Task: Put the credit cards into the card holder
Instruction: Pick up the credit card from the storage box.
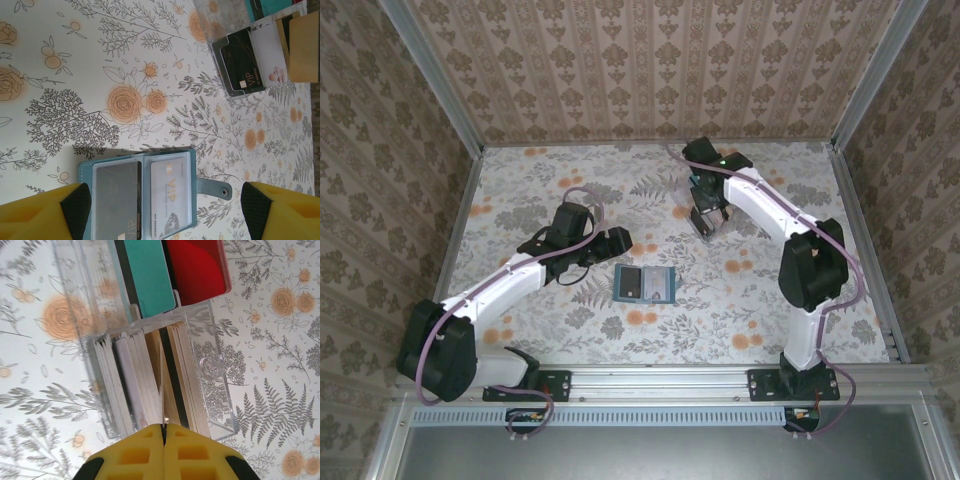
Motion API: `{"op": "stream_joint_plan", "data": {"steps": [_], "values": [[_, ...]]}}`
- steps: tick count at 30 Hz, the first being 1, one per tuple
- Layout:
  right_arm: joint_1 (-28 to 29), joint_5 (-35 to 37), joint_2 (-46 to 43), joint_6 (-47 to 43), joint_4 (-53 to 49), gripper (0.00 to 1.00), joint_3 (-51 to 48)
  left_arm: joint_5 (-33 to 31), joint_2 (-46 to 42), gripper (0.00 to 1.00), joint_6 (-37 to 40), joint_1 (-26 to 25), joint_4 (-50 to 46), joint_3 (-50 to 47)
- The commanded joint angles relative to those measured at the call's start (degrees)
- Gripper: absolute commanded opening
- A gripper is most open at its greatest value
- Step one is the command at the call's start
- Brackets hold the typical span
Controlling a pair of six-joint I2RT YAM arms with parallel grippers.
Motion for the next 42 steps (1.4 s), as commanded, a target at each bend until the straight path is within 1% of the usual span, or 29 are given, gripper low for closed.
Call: {"op": "stream_joint_plan", "data": {"steps": [1, 7, 10, 14, 18, 20, 22, 24, 29, 30, 35, 38, 42], "values": [[-0.3, -4.1, -5.0, 3.5, -1.4, 0.04, -0.5, 1.7, 0.2, 0.81, -0.6, 0.7, 0.9, 0.9], [-0.4, -8.1, -10.0, 7.0, -0.1, 0.04, -3.5, 4.1, 0.1, 0.81, -2.3, 1.2, 2.7, 1.1], [-1.0, -14.6, -14.2, 11.8, 2.6, 0.04, -6.9, 6.1, 0.1, 0.81, -3.6, 1.7, 4.1, 1.3], [-1.3, -22.8, -20.3, 20.3, 10.0, 0.03, -14.5, 8.7, 0.3, 0.81, -5.7, 2.5, 6.7, 1.4], [-1.3, -32.4, -25.0, 29.3, 20.2, 0.02, -23.2, 12.3, 1.2, 0.80, -8.3, 3.1, 10.3, 1.7], [-1.2, -35.9, -26.1, 33.1, 24.1, 0.02, -26.2, 14.0, 1.9, 0.79, -9.2, 3.2, 11.6, 2.0], [-1.2, -41.3, -26.9, 37.1, 29.6, 0.02, -29.7, 15.5, 2.7, 0.79, -10.6, 3.2, 13.6, 2.0], [-1.0, -44.6, -27.1, 40.4, 33.5, 0.02, -32.2, 16.9, 3.5, 0.79, -12.1, 3.3, 15.8, 2.0], [-0.8, -49.4, -27.3, 44.6, 39.8, 0.03, -36.8, 20.7, 6.5, 0.79, -14.4, 3.2, 20.6, 2.8], [-0.7, -50.5, -27.3, 45.2, 41.2, 0.03, -37.5, 22.0, 7.1, 0.78, -14.4, 3.1, 21.0, 3.0], [-0.1, -54.7, -26.7, 48.6, 47.2, 0.03, -40.3, 24.4, 9.6, 0.74, -15.4, 2.8, 23.7, 3.9], [0.5, -56.2, -26.1, 49.9, 50.2, 0.04, -41.4, 26.1, 11.5, 0.67, -16.5, 2.4, 26.0, 4.3], [1.2, -56.6, -25.3, 50.1, 51.0, 0.04, -41.6, 27.6, 13.3, 0.56, -18.2, 2.0, 28.8, 4.7]]}}
